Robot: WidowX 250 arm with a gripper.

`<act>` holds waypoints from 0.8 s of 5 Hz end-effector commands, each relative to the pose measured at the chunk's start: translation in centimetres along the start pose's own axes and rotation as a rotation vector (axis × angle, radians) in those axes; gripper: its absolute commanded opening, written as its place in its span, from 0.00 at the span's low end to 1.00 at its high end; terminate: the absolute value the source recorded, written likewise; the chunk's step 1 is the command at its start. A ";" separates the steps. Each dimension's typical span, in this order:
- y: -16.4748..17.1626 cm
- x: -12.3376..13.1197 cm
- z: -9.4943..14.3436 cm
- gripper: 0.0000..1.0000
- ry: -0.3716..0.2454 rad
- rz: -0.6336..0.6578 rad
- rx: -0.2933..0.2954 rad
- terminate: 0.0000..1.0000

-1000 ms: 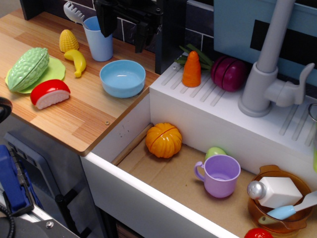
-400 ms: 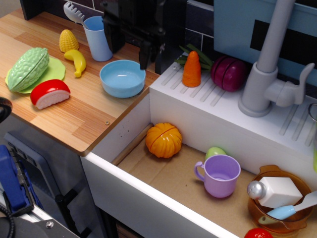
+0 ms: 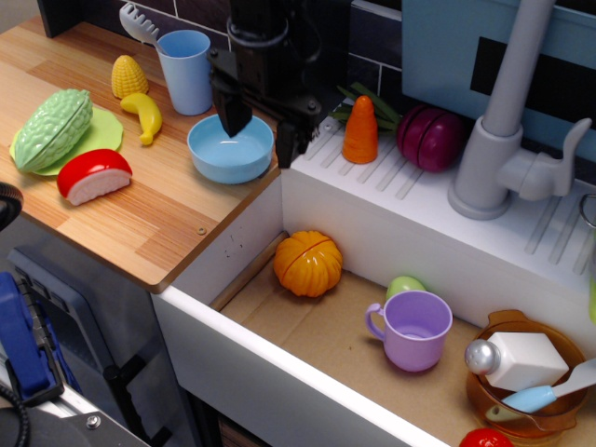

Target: Lift bowl

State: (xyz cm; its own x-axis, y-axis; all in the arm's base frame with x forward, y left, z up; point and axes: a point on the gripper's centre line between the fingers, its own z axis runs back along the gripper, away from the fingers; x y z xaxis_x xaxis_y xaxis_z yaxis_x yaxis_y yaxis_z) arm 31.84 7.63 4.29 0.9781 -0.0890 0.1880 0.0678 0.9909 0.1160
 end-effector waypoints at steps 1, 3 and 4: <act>0.9 -0.1 -1.5 0.00 -0.012 0.019 -0.024 0.00; 0.7 0.5 -2.9 0.00 0.002 0.048 -0.015 0.00; 0.7 0.9 -1.1 0.00 -0.007 0.031 0.015 0.00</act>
State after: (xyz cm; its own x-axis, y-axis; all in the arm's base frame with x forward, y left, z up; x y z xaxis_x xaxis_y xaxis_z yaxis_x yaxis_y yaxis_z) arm 31.73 8.30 2.03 0.9914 -0.0660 0.1133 0.0526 0.9917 0.1169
